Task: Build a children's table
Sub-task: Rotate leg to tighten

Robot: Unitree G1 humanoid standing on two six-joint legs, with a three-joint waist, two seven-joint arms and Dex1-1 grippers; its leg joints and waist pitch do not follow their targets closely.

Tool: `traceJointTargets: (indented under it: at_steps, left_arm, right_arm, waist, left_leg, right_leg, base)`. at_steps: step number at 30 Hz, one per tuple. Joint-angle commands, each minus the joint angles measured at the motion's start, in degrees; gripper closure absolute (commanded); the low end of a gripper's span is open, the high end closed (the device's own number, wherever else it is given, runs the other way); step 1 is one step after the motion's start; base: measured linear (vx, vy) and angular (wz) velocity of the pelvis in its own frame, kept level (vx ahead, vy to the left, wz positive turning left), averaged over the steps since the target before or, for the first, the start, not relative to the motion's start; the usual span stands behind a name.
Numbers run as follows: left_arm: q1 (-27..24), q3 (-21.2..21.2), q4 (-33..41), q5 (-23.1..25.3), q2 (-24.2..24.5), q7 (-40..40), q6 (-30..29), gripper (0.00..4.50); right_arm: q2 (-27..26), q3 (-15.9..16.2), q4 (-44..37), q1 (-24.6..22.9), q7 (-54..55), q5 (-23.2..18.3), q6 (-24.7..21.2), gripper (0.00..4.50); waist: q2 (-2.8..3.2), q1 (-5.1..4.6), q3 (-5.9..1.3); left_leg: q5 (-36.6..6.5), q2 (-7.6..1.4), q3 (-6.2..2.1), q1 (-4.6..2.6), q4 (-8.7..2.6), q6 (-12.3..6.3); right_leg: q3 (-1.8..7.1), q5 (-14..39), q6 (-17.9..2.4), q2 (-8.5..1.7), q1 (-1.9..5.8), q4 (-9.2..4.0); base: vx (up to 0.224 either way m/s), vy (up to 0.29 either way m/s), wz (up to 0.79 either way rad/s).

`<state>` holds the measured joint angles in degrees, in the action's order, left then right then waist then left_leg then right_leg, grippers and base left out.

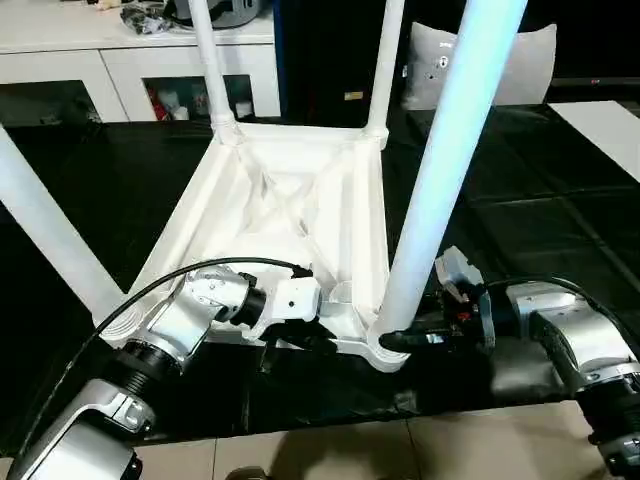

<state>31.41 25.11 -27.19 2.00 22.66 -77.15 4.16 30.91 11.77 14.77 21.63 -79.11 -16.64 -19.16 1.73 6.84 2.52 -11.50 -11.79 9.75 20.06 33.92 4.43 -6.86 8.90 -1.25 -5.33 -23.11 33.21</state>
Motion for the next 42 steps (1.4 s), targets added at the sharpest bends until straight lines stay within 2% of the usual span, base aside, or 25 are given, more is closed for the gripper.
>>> traceJointTargets:
  at_steps: [1,4,8,10,13,14,16,18,19,20,21,22,23,24,25,26,27,28,30,33,35,37,38,39,42]
  left_arm:
    - [-0.2,2.5,1.9,0.7,-0.4,-2.2,0.3,4.50]
    - [-0.7,2.1,2.3,0.3,-0.8,-1.5,-0.4,4.50]
    - [-2.5,0.0,5.2,-1.4,-2.3,2.3,-6.0,4.50]
    - [-3.5,-1.2,7.6,-1.7,-4.3,6.9,-11.0,4.50]
    - [-3.6,-1.6,8.7,-0.3,-5.9,11.0,-14.8,4.50]
    - [-3.6,-1.7,8.8,0.2,-6.5,12.3,-15.8,4.50]
    - [-3.4,-2.7,9.0,1.1,-8.4,16.2,-18.5,4.50]
    - [-2.7,-4.0,8.5,1.7,-11.0,20.8,-21.1,4.50]
    - [-2.4,-4.5,8.2,1.9,-11.8,22.4,-21.8,4.50]
    - [-1.5,-5.6,7.7,2.2,-13.6,25.8,-23.5,4.50]
    - [-0.4,-6.8,6.9,2.3,-15.5,29.1,-24.8,4.50]
    - [-0.1,-7.2,6.8,2.3,-16.1,30.4,-25.4,4.50]
    - [0.2,-7.5,6.7,2.2,-16.5,31.1,-25.6,4.50]
    - [0.3,-7.6,6.8,2.3,-16.7,31.4,-25.8,4.50]
    - [0.3,-7.6,6.8,2.3,-16.7,31.4,-25.8,4.50]
    - [0.4,-7.6,6.8,2.5,-16.5,31.5,-25.8,4.50]
    - [0.2,-7.6,7.0,3.1,-16.2,31.7,-25.8,4.50]
    - [-0.2,-7.6,7.1,3.4,-15.5,31.3,-25.3,4.50]
    - [-1.3,-7.4,7.4,3.9,-13.5,29.7,-23.3,4.50]
    - [-1.7,-7.0,7.5,4.0,-12.2,28.5,-22.2,4.50]
    - [-2.1,-6.5,7.5,3.9,-11.0,27.4,-21.4,4.50]
    - [-2.4,-5.7,7.0,4.1,-8.8,25.0,-19.1,4.50]
    - [-2.4,-5.1,6.5,4.4,-7.5,23.4,-17.3,4.50]
    - [-2.4,-4.5,5.9,4.5,-6.2,21.7,-15.0,4.50]
    - [-2.2,-3.4,5.0,4.8,-4.2,18.7,-12.0,4.50]
  right_arm:
    - [-0.5,0.3,-1.6,-0.5,-0.3,-1.6,-1.5,2.33]
    - [-0.9,0.3,-2.9,-1.4,0.0,-2.1,-2.6,2.38]
    - [-3.8,-0.9,-4.2,-3.0,6.0,-2.0,-3.6,2.40]
    - [-9.3,-2.5,-2.5,-1.8,18.0,1.2,-4.1,2.40]
    - [-13.8,-3.7,-1.3,-0.3,26.9,2.8,-6.8,2.43]
    - [-15.2,-4.0,-0.8,0.3,29.4,3.2,-7.7,2.44]
    - [-18.8,-4.7,0.4,1.7,35.1,4.0,-10.2,2.44]
    - [-23.2,-6.2,3.0,3.8,42.1,4.5,-11.3,2.44]
    - [-24.4,-6.6,4.0,4.5,43.9,4.6,-11.2,2.44]
    - [-26.9,-7.8,6.3,6.1,48.1,5.1,-10.4,2.44]
    - [-28.6,-8.2,8.1,7.3,50.0,5.7,-8.6,2.44]
    - [-29.0,-8.2,8.4,7.5,50.2,5.9,-8.0,2.44]
    - [-29.1,-8.0,8.5,7.5,50.4,6.2,-7.6,2.10]
    - [-29.2,-8.1,8.5,7.5,51.3,6.8,-7.2,1.89]
    - [-29.2,-8.1,8.5,7.5,51.3,6.8,-7.2,1.76]
    - [-28.8,-8.3,8.1,7.2,51.1,6.9,-7.1,1.76]
    - [-28.3,-8.8,7.3,6.5,50.4,6.9,-7.1,1.76]
    - [-27.1,-8.7,6.4,5.7,48.9,6.9,-6.5,1.54]
    - [-24.3,-9.0,4.4,3.7,45.7,6.6,-5.2,1.37]
    - [-21.7,-8.8,3.1,2.3,41.9,6.0,-4.0,1.10]
    - [-19.8,-8.7,2.5,1.5,39.5,5.6,-3.0,0.92]
    - [-16.3,-8.8,0.5,0.1,34.4,4.2,-2.1,0.79]
    - [-14.4,-9.0,-0.4,-0.5,31.6,3.5,-1.8,0.66]
    - [-12.6,-9.2,-1.2,-1.0,28.9,2.9,-1.5,0.55]
    - [-9.2,-9.2,-1.7,-1.3,24.0,2.4,-0.8,0.33]
  waist:
    - [-0.79,-0.20,-3.92]
    - [-0.68,-0.14,-3.94]
    - [-0.70,-0.43,-3.83]
    - [-0.62,-0.87,-3.61]
    - [-0.68,-2.96,-3.03]
    - [-0.61,-3.41,-3.00]
    - [-0.61,-5.24,-2.85]
    - [-0.59,-6.23,-2.73]
    - [-0.59,-6.23,-2.73]
    - [-0.32,-7.50,-2.64]
    - [-0.04,-7.96,-2.81]
    - [0.31,-8.25,-2.97]
    - [0.40,-8.47,-3.20]
    - [0.24,-8.36,-3.16]
    - [0.05,-8.18,-3.17]
    - [-0.32,-8.26,-3.19]
    - [-0.09,-7.94,-3.30]
    - [0.04,-7.76,-3.32]
    - [-0.19,-7.09,-3.53]
    - [-0.33,-6.41,-3.79]
    - [-0.56,-5.77,-3.73]
    - [-0.52,-5.17,-3.91]
    - [-0.46,-4.47,-3.96]
    - [-0.53,-4.11,-3.94]
    - [-0.53,-3.44,-3.74]
  left_leg:
    - [-7.7,-1.65,0.04,0.10,-3.67,-3.79]
    - [-7.8,-1.64,0.05,0.08,-3.66,-3.77]
    - [-8.7,-1.64,0.03,0.06,-3.79,-3.13]
    - [-9.7,-1.51,-0.01,0.07,-3.94,-2.51]
    - [-12.8,-0.60,-0.42,0.35,-4.11,-0.42]
    - [-13.5,-0.54,-0.47,0.27,-4.10,-0.23]
    - [-16.0,-0.04,-0.62,0.18,-3.74,-0.22]
    - [-17.6,0.32,-0.72,-0.09,-3.28,-0.20]
    - [-17.6,0.32,-0.72,-0.09,-3.28,-0.20]
    - [-19.8,0.37,-0.96,-0.44,-2.82,-0.33]
    - [-21.3,0.17,-1.18,-0.83,-2.81,-0.77]
    - [-21.7,-0.13,-1.39,-0.81,-3.01,-1.12]
    - [-21.6,-0.84,-1.97,0.01,-3.63,-1.59]
    - [-21.5,-1.04,-2.02,0.35,-4.06,-1.98]
    - [-20.9,-0.73,-1.85,0.05,-3.99,-2.03]
    - [-20.2,-0.70,-1.79,0.25,-4.03,-2.16]
    - [-18.8,-0.77,-1.74,0.30,-4.10,-2.37]
    - [-18.3,-0.86,-1.63,0.14,-4.10,-2.44]
    - [-15.5,-1.03,-1.34,0.35,-4.13,-3.13]
    - [-11.6,-1.08,-1.00,0.70,-3.89,-4.14]
    - [-10.1,-0.90,-0.63,0.65,-3.59,-4.70]
    - [-8.7,-0.80,-0.56,0.88,-3.46,-5.10]
    - [-7.6,-0.97,-0.42,0.54,-3.46,-5.45]
    - [-6.9,-1.01,-0.42,0.65,-3.53,-5.71]
    - [-8.5,-1.27,-0.52,0.40,-3.78,-5.20]
  right_leg:
    - [3.11,15.8,-9.8,-3.31,3.50,-3.33]
    - [3.10,15.8,-9.9,-3.33,3.49,-3.32]
    - [3.09,17.1,-9.6,-3.33,3.48,-3.46]
    - [3.03,19.6,-8.9,-3.34,3.41,-3.75]
    - [2.07,30.7,-4.0,-3.12,3.53,-5.30]
    - [1.92,31.8,-3.4,-3.04,3.40,-5.51]
    - [1.22,35.3,-1.5,-2.87,3.10,-6.49]
    - [0.49,38.2,-0.1,-2.75,2.66,-7.14]
    - [0.49,38.2,-0.1,-2.75,2.66,-7.14]
    - [-0.43,39.8,0.6,-2.78,2.28,-7.89]
    - [-0.80,38.5,0.5,-2.86,2.33,-8.19]
    - [-0.94,36.8,0.0,-2.91,2.60,-8.07]
    - [-0.94,32.1,-1.0,-3.14,3.59,-7.52]
    - [-0.60,29.2,-1.8,-3.10,3.72,-7.25]
    - [-0.32,28.4,-2.9,-3.28,3.50,-7.15]
    - [-0.10,28.0,-3.4,-3.33,3.54,-6.96]
    - [0.27,26.6,-4.5,-3.39,3.59,-6.58]
    - [0.49,25.7,-5.1,-3.43,3.45,-6.50]
    - [1.15,21.5,-6.8,-3.38,3.61,-5.76]
    - [1.58,18.6,-8.1,-3.49,3.77,-5.08]
    - [1.80,18.5,-8.4,-3.39,3.50,-5.00]
    - [1.75,18.9,-8.0,-3.53,3.90,-4.88]
    - [1.86,18.5,-7.6,-3.46,3.68,-4.93]
    - [1.83,17.9,-7.5,-3.35,3.82,-4.73]
    - [1.71,19.7,-7.0,-3.25,3.56,-4.92]
  base:
    - [0.000,0.000,0.00]
    - [0.000,0.000,0.00]
    - [0.000,0.000,0.00]
    - [0.000,0.000,0.00]
    - [0.000,0.000,0.00]
    - [0.000,0.000,0.00]
    - [0.000,0.000,0.00]
    - [0.000,0.000,0.00]
    - [0.000,0.000,0.00]
    - [0.000,0.000,0.00]
    - [0.000,0.000,0.00]
    - [0.000,0.000,0.00]
    - [0.000,0.000,0.00]
    - [0.000,0.000,0.00]
    - [0.000,0.000,0.00]
    - [0.000,0.000,0.00]
    - [0.000,0.000,0.00]
    - [0.000,0.000,0.00]
    - [0.000,0.000,0.00]
    - [0.000,0.000,0.00]
    - [0.000,0.000,0.00]
    - [0.000,0.000,0.00]
    - [0.000,0.000,0.00]
    - [0.000,0.000,0.00]
    - [0.000,0.000,0.00]
